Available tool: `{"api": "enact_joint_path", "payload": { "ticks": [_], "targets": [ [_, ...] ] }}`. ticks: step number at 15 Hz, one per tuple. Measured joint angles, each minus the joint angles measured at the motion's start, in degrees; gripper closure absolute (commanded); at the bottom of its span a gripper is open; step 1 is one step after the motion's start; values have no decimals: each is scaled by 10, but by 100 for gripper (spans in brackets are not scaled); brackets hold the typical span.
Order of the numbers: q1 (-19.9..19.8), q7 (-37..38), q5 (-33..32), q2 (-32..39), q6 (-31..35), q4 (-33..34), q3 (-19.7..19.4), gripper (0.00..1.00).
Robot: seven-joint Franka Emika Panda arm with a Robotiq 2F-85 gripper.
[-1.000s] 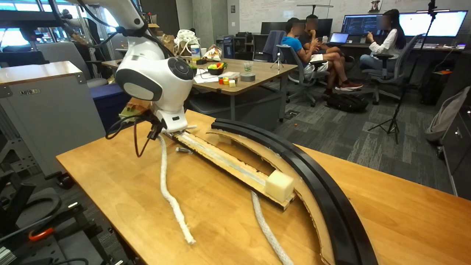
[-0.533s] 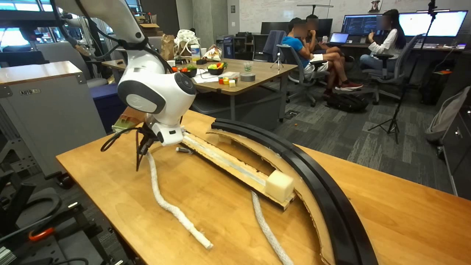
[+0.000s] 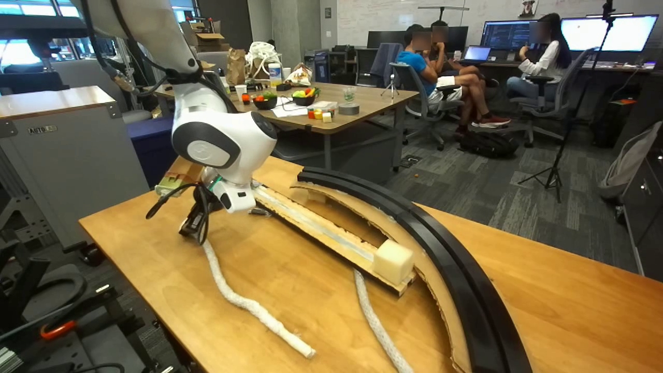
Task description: Remove the rope from the curved black board then remove the rope from the straight black board
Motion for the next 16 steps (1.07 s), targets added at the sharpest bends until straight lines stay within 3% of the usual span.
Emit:
{"api": "enact_joint_path", "payload": {
  "ticks": [2,4,5,6,7,9,11,16],
  "targets": [
    [0,20,-31,6,-14,8,-6,58],
    [1,31,-59,6,-13,13,-11,42],
    [2,33,-77,5,-11,15,-13,59],
    [2,35,-80,4,-11,15,-14,52],
    [1,35,-80,5,-11,15,-14,19],
    [1,34,-80,7,-11,15,-14,16],
    [-1,28,-80,-3,-11,7,-13,1],
    [-19,-69,-45,-135,43,-115,-8,0]
  ]
}}
